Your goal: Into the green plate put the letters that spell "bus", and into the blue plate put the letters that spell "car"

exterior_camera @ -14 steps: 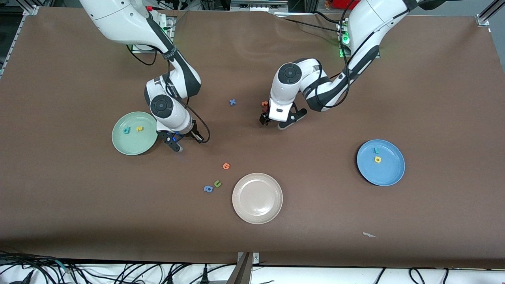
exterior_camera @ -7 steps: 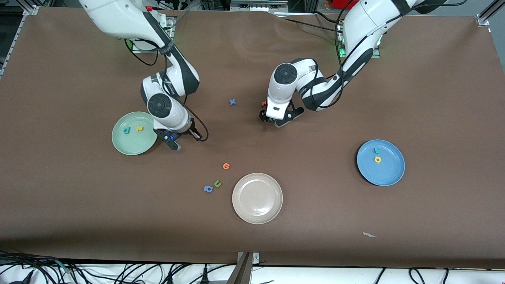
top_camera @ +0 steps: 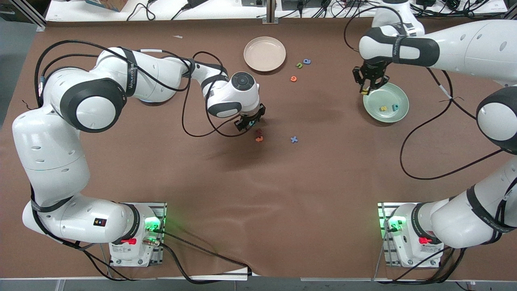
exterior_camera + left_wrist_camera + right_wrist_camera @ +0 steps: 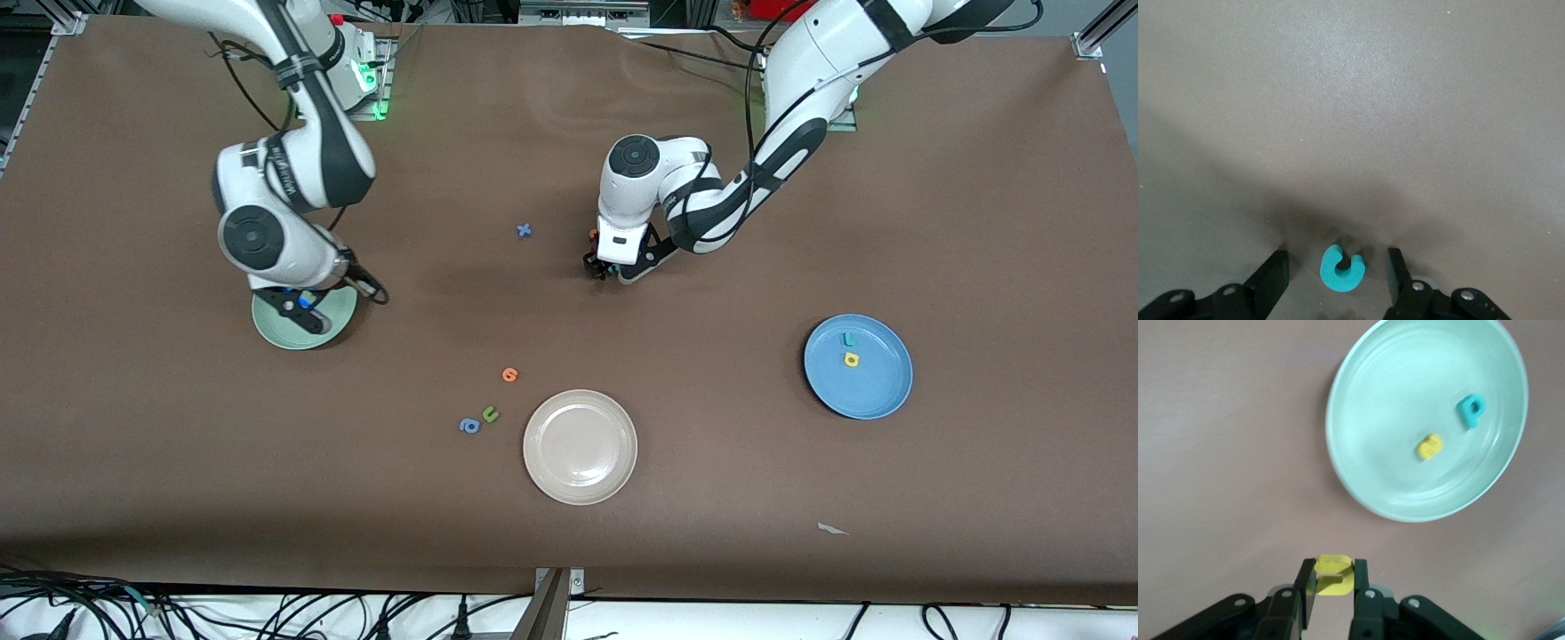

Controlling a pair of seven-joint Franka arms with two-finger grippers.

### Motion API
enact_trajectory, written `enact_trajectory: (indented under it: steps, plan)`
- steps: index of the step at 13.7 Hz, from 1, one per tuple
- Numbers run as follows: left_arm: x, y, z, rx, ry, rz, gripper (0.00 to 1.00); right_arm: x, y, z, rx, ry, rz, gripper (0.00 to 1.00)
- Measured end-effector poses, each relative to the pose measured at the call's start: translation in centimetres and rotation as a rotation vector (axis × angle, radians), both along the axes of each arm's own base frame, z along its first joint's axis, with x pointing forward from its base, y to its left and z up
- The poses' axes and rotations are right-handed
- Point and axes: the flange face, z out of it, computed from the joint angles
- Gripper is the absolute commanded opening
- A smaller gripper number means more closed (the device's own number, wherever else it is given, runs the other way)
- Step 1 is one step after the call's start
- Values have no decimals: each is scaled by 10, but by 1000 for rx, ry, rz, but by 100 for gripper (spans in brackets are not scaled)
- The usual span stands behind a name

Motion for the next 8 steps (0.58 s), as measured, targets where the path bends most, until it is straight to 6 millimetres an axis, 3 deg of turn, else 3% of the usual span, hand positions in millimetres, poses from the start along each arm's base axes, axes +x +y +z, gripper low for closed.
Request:
enact_trajectory:
  steps: [4,7,8]
  plan:
    - [2,-3,4,-16,-8,3,37,-13,-58,-44,21,-37,81,16]
    - [2,-4,5,-19,-10,2,31,-28,-65,-74,19,-65,90,17]
    - [2,-4,5,-19,-10,2,30,-29,-65,-78,18,-66,92,28]
